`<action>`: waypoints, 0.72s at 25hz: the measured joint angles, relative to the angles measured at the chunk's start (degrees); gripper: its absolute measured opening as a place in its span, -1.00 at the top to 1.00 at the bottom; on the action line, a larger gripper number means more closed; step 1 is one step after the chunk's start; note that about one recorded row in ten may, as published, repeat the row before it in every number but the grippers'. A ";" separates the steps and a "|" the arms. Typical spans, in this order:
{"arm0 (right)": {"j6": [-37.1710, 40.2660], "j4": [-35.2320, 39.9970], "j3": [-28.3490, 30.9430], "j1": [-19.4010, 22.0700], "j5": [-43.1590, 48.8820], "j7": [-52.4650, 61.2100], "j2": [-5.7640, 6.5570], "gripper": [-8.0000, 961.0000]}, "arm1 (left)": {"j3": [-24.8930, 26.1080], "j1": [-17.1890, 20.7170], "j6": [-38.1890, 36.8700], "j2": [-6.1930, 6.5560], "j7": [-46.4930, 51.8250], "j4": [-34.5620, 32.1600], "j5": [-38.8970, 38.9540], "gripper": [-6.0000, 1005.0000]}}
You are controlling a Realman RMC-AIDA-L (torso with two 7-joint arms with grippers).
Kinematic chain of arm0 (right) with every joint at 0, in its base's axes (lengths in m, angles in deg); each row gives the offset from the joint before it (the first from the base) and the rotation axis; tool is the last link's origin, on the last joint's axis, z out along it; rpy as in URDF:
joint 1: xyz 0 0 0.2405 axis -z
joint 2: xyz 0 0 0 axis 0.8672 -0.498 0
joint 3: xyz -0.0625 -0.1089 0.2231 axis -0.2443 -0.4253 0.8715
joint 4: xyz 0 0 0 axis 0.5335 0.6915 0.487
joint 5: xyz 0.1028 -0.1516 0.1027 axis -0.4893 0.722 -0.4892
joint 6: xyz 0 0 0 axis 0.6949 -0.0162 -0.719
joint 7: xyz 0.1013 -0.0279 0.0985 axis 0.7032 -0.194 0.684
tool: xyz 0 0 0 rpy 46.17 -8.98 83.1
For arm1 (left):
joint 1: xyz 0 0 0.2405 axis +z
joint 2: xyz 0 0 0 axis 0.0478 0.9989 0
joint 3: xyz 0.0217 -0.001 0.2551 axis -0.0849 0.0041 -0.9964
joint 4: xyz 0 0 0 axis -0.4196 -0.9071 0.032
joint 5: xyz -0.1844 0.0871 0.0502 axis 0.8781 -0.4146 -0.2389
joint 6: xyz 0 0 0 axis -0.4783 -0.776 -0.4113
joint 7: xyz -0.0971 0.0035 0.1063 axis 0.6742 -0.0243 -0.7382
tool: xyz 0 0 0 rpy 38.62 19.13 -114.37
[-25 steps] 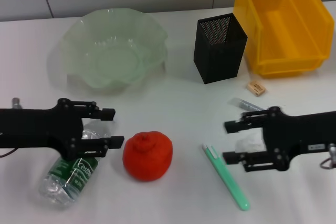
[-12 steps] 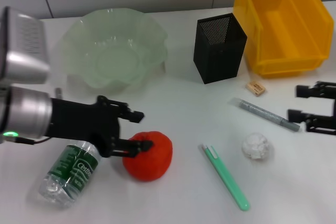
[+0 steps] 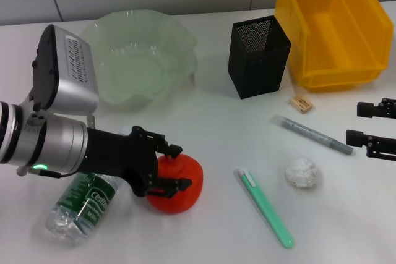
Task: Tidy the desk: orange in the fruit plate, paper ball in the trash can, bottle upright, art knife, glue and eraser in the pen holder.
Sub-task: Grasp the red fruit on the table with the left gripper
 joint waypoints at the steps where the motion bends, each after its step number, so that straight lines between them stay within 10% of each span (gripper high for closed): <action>1: 0.00 0.00 -0.06 -0.11 0.01 0.00 0.00 -0.38 | -0.07 0.01 0.34 0.00 -0.04 0.09 -0.01 -0.27; 18: 0.31 0.21 0.14 -0.75 0.03 -0.01 -0.09 -0.38 | -0.20 -1.28 4.03 0.18 -0.97 3.51 -2.40 -0.26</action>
